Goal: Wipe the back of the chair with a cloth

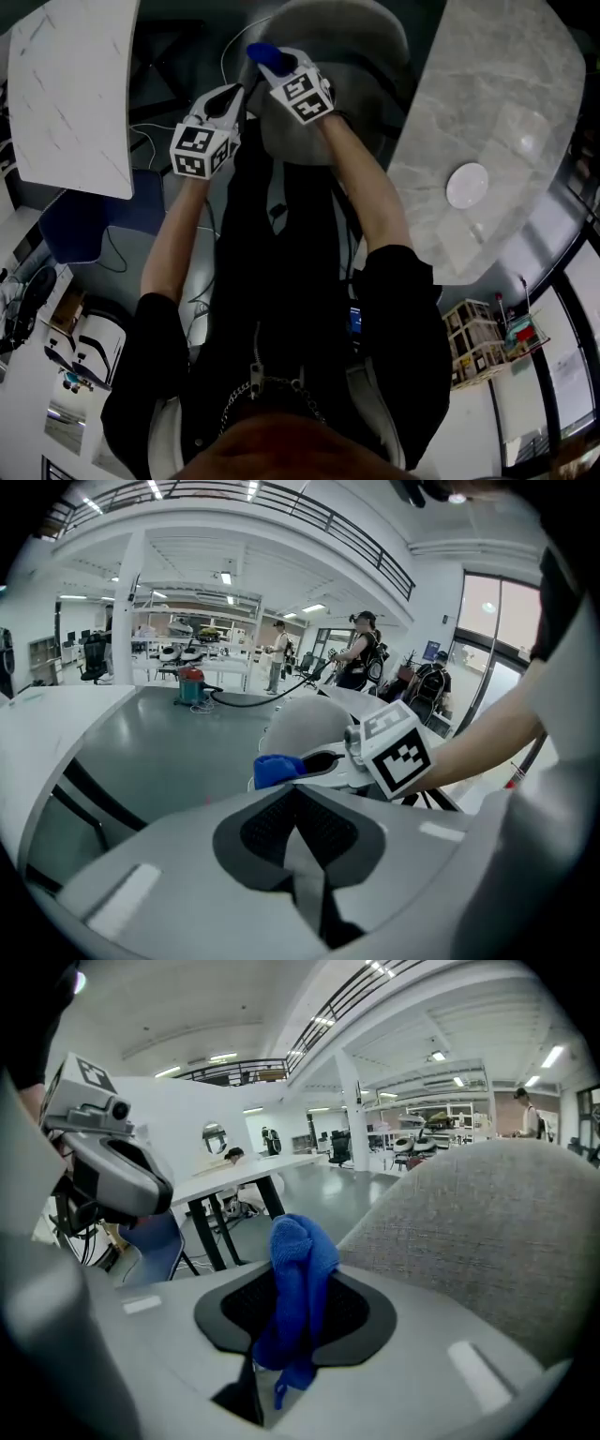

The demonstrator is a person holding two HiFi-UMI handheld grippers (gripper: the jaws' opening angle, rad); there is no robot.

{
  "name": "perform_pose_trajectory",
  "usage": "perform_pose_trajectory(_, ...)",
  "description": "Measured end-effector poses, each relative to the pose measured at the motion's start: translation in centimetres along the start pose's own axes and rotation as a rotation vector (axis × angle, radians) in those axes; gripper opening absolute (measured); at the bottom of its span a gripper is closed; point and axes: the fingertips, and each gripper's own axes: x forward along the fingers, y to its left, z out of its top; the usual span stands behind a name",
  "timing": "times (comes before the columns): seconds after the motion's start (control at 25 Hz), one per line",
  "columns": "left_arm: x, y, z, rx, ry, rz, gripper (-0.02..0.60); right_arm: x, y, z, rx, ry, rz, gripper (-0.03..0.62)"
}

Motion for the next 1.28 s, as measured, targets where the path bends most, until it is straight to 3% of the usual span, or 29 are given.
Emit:
perform_pose_trajectory(0.32,-1.3,1.1,-1.6,-0.027,0.017,0.026,0.011,1.2,-3.0,-0.4,0.023,0.025,-0.079,0.112)
perform_pose_trajectory(0.8,-0.1,-0.1,-1.5,-0.023,0.029,-0.015,0.011,-1.0,-6.4,-0.9,0.107,-0.021,-0.211,0.11)
perform_pose_trajectory(1.08,1.0,-1.6,-1.4,-0.013,0.04,-0.052,0.011,-4.4,-12.1,-2.5,0.209,-0.027,-0.402,0.11)
perform_pose_trajectory(1.28,1.5,-2.2,-1.5,-0.004,0.049,-0.069,0.011,-6.4,-14.4,-3.5,0.259,-0.032,-0.476,0.11)
